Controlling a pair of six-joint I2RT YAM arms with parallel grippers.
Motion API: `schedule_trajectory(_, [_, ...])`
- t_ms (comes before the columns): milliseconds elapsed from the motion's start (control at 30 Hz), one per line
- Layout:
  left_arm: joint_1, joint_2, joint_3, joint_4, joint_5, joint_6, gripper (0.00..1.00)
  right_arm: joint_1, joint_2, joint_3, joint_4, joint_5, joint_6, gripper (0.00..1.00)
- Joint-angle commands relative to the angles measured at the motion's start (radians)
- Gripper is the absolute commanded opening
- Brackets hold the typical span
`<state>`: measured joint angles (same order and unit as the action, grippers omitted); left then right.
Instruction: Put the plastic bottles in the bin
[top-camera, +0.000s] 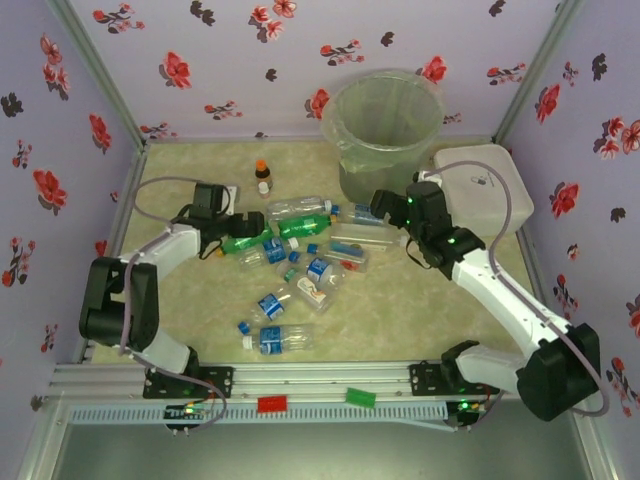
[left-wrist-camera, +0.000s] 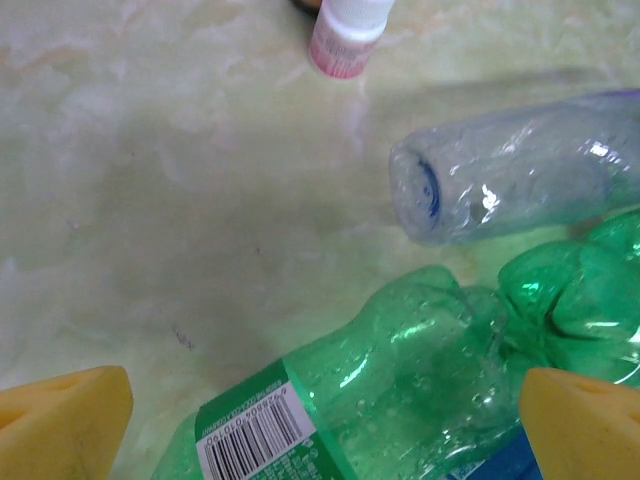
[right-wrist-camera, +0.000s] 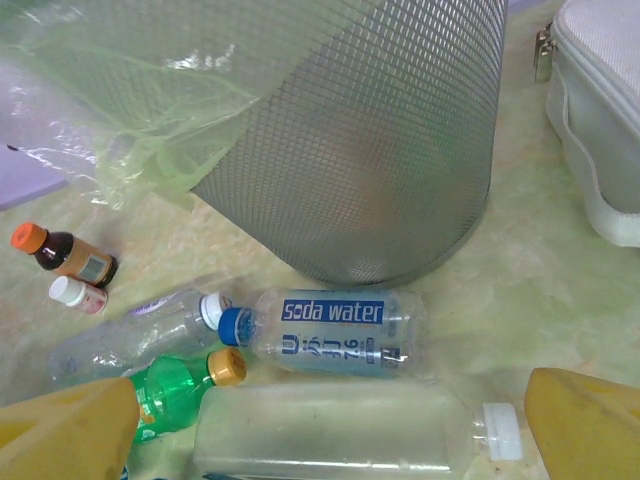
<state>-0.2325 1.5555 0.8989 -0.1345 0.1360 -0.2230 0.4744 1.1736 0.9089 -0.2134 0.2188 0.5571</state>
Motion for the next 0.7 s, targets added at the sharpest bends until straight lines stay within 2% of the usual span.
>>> schedule_trajectory(0, [-0.005,0.031,0.038,-0.065,0.020,0.039,1.00,0.007,0.038,-0.004,0.075,0.033,0.031,1.00])
schedule_trajectory(367, [-0.011,0.124,0.081,-0.129,0.019,0.017,1.00,0.007,0.051,0.007,0.046,0.095,-0.027,1.00])
schedule_trajectory(600, [-0.022,0.063,0.013,-0.101,0.017,-0.040,1.00,0.008,0.036,0.003,0.052,0.109,-0.051,1.00])
schedule_trajectory(667, [-0.024,0.050,-0.010,-0.081,0.017,-0.053,1.00,0.007,0.041,0.002,0.054,0.149,-0.056,1.00])
